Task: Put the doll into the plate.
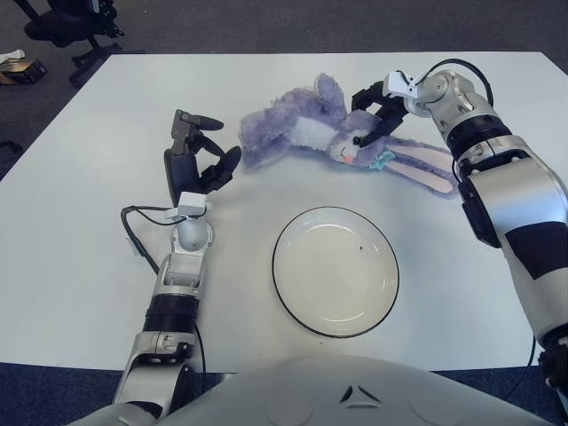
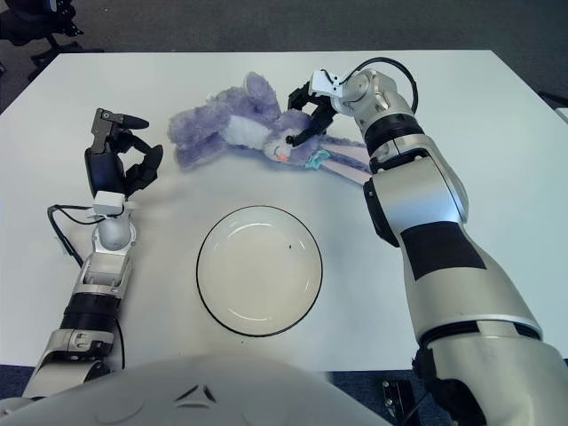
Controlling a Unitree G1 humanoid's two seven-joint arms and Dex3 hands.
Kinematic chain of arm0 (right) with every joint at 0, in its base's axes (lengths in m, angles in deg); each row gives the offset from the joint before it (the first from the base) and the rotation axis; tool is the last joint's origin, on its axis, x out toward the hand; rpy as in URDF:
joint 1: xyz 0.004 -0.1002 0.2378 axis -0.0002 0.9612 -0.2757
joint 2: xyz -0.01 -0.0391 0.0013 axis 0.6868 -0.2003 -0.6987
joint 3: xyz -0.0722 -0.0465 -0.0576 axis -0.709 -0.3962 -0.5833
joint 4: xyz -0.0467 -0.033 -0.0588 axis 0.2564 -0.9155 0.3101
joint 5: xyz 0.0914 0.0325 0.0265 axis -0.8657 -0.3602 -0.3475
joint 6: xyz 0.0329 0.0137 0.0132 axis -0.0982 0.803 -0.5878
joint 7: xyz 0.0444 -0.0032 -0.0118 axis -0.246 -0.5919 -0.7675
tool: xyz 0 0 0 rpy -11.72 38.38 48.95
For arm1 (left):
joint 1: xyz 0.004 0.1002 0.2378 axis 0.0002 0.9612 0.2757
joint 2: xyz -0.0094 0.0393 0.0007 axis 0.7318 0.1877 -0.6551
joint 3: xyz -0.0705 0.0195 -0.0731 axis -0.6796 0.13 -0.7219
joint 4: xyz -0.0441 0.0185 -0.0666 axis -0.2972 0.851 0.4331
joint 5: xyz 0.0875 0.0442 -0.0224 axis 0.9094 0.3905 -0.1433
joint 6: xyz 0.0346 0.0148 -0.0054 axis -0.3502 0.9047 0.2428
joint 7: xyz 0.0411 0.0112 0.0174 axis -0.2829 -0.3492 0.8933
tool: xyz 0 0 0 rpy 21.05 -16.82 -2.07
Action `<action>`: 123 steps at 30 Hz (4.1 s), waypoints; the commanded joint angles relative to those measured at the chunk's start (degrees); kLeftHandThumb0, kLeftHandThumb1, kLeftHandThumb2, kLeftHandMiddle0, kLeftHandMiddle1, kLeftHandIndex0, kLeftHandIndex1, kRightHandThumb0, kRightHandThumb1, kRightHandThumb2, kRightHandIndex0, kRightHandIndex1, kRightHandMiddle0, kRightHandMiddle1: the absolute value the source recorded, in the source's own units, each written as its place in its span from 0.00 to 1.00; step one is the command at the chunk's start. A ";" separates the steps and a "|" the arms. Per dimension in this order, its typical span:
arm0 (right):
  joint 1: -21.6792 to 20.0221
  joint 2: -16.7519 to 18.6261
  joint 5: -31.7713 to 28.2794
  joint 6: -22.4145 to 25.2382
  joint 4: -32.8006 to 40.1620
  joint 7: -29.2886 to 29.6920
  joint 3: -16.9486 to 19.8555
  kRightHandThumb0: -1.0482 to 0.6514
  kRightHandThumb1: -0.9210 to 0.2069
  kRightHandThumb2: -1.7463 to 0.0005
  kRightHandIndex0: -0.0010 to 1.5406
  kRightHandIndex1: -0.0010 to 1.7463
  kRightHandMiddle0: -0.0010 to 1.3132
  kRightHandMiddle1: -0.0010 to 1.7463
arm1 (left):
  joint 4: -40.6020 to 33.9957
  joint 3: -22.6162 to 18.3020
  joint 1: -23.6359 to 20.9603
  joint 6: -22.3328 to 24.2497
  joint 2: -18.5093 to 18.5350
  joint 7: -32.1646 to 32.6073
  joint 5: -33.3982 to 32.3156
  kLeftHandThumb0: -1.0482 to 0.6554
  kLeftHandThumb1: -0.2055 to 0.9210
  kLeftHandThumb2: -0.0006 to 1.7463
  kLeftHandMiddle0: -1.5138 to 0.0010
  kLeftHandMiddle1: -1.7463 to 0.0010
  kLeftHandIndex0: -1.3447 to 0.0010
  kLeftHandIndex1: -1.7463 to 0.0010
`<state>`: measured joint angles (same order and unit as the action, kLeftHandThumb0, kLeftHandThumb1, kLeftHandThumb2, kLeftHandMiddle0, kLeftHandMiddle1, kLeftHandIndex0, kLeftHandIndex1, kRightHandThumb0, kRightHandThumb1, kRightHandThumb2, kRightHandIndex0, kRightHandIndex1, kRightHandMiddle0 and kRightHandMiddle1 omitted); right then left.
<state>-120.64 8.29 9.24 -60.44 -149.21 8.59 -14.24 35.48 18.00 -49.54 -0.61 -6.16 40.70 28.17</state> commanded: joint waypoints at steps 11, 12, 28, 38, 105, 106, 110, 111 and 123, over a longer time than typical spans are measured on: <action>-0.25 -1.19 -1.80 1.34 -1.01 2.52 2.39 0.40 0.02 0.88 0.54 1.00 0.44 0.79 | 3.87 0.60 6.44 0.54 -1.71 -0.83 -0.52 0.41 1.00 0.18 0.51 0.00 0.68 0.13; -0.21 -1.30 -2.18 2.11 -0.97 3.15 2.88 0.40 0.01 0.89 0.53 1.00 0.43 0.78 | 3.87 0.61 6.44 0.56 -1.71 -0.89 -0.56 0.41 1.00 0.18 0.51 0.00 0.68 0.13; 1.30 -2.77 -2.33 3.15 1.58 12.68 4.86 0.30 0.00 0.95 0.48 0.39 0.35 0.40 | 3.58 0.75 6.62 0.96 -2.02 -1.92 -1.09 0.41 1.00 0.18 0.52 0.00 0.69 0.13; 3.17 -4.04 -2.78 2.97 5.26 16.37 5.68 0.29 0.00 0.95 0.52 0.03 0.38 0.20 | 3.47 0.83 6.50 1.32 -1.99 -2.22 -1.15 0.41 1.00 0.18 0.51 0.00 0.68 0.13; 25.24 -8.72 11.49 3.50 40.81 39.54 1.70 0.15 0.00 0.73 0.40 0.00 0.40 0.05 | 4.49 1.41 5.67 1.37 -1.83 -1.98 -0.12 0.41 1.00 0.16 0.50 0.00 0.67 0.15; 25.22 -8.73 11.48 3.48 40.78 39.57 1.67 0.15 0.00 0.73 0.40 0.00 0.40 0.05 | 4.49 1.41 5.67 1.37 -1.83 -1.97 -0.12 0.41 1.00 0.16 0.50 0.00 0.67 0.15; 25.17 -8.26 11.73 3.33 40.25 39.14 0.94 0.15 0.00 0.73 0.40 0.00 0.40 0.05 | 4.48 1.46 5.65 1.38 -1.86 -1.98 -0.13 0.41 1.00 0.16 0.50 0.00 0.67 0.15; 25.05 -7.79 12.12 3.36 39.78 38.70 0.22 0.15 0.00 0.73 0.39 0.00 0.39 0.05 | 4.48 1.50 5.64 1.38 -1.89 -2.00 -0.13 0.41 1.00 0.16 0.50 0.00 0.67 0.15; 23.15 -6.16 13.10 3.60 37.19 38.17 -2.36 0.13 0.00 0.71 0.36 0.00 0.36 0.03 | 4.45 1.66 5.76 1.22 -1.98 -1.84 0.04 0.41 1.00 0.16 0.50 0.00 0.66 0.15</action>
<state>-95.71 1.44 21.77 -56.79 -111.33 47.22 -16.04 35.35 18.77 -49.46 0.47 -6.16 38.52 27.93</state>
